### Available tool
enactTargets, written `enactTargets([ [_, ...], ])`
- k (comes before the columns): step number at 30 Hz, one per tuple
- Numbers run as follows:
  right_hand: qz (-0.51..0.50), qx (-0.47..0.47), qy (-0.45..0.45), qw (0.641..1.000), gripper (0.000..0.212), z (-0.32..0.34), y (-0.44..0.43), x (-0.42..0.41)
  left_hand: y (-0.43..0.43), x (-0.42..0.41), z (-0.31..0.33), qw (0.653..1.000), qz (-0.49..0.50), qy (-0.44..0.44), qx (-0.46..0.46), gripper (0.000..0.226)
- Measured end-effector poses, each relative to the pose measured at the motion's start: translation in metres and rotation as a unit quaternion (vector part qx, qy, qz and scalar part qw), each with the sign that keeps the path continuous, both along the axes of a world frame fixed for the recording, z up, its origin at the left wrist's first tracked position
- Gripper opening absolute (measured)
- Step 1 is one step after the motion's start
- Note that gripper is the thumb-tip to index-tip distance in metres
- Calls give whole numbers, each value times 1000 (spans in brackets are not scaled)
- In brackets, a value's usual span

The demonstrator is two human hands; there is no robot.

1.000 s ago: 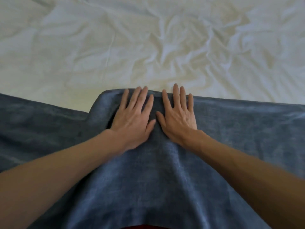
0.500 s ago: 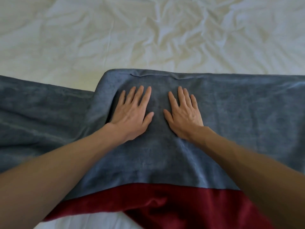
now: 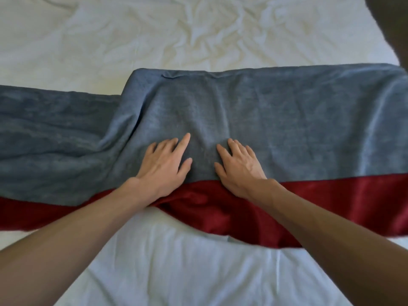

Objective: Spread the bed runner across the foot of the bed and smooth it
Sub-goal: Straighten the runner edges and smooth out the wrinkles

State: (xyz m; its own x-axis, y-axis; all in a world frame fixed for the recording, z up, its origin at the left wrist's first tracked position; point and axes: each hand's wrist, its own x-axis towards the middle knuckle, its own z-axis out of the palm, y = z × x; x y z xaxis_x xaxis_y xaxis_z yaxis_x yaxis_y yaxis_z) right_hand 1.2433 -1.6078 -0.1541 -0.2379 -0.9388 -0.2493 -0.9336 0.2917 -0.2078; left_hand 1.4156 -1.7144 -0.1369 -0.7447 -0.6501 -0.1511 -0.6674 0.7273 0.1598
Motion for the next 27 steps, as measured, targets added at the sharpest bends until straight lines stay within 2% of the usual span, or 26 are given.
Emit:
enactTargets([
  [3,-3,6,-3,1000,56,6,36,22,31,19,11,999,-15,41,-9,57],
  [8,-23,28,7,999,53,19,62,55,69,71,18,981,-123,127,-76,35],
  [12,-31,-25,1,999,40,28,67,83,69,116,9,986,-96,94,-95,21],
  [15,46,-103,8,994,33,28,69,111,66,131,5,988,-91,56,-113,29],
  [18,76,-127,9,989,25,26,66,140,64,132,6,988,-97,20,-119,35],
  [23,2,-92,32,995,12,20,51,160,51,122,14,993,-56,-6,-107,39],
  [27,-32,-103,53,993,14,16,46,159,42,119,15,994,-54,-22,-95,24],
])
